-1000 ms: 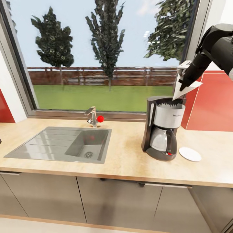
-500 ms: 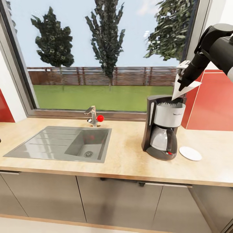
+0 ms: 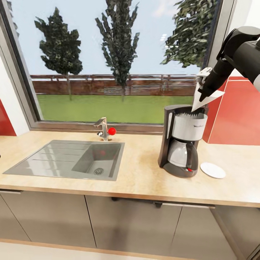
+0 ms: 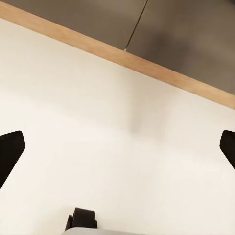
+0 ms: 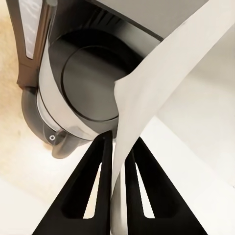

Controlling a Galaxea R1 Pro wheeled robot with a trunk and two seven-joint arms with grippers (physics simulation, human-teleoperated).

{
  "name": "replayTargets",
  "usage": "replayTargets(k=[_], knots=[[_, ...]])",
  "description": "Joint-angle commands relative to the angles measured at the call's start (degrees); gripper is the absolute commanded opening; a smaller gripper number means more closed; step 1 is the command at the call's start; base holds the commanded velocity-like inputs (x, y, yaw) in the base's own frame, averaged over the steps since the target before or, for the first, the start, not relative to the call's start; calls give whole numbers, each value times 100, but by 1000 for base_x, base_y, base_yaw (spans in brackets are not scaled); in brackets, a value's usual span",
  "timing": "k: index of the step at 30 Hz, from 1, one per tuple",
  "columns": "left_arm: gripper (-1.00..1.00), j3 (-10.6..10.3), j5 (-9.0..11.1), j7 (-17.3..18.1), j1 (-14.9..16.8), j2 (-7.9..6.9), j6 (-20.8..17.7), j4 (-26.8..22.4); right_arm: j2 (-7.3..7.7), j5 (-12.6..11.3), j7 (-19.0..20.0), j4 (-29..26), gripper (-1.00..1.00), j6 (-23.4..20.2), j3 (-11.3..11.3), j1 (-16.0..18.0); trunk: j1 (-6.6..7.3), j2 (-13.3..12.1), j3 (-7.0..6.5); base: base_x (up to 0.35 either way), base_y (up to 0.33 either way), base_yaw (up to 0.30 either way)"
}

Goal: Set up a coffee station on the kitchen countertop: keep the coffee maker on the countertop, move the bottle of coffee from the kitchen shelf to the counter next to the coffee maker, place a paper coffee filter on top of the coffee maker, put the saucer next to the coffee maker with the coffee cup on the saucer, and place the electric kettle next to the coffee maker.

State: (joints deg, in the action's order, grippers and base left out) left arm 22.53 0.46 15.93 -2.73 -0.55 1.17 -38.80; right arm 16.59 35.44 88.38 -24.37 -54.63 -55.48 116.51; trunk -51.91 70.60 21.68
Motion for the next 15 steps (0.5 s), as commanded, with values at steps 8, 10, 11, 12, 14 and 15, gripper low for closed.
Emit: replayTargets(k=[8,10,11,12,14,15], knots=[[100,15,6,33,1,2,6,-1,-1,51,48,-15,-100,-74,-7,3,-111,205,96,0,0,0],[100,15,5,33,1,2,6,1,-1,51,48,-15,-100,-74,-7,3,-155,285,132,0,0,0],[100,15,3,33,1,2,6,0,-2,51,48,-15,-100,-74,-7,3,-155,285,132,0,0,0],[100,15,3,33,1,2,6,0,-3,51,48,-15,-100,-74,-7,3,-155,285,132,0,0,0],[100,15,1,33,1,2,6,0,-4,51,48,-15,-100,-74,-9,3,-155,285,132,0,0,0],[100,15,2,33,1,2,6,0,-7,51,50,-15,-100,-74,-10,3,-155,285,132,0,0,0]])
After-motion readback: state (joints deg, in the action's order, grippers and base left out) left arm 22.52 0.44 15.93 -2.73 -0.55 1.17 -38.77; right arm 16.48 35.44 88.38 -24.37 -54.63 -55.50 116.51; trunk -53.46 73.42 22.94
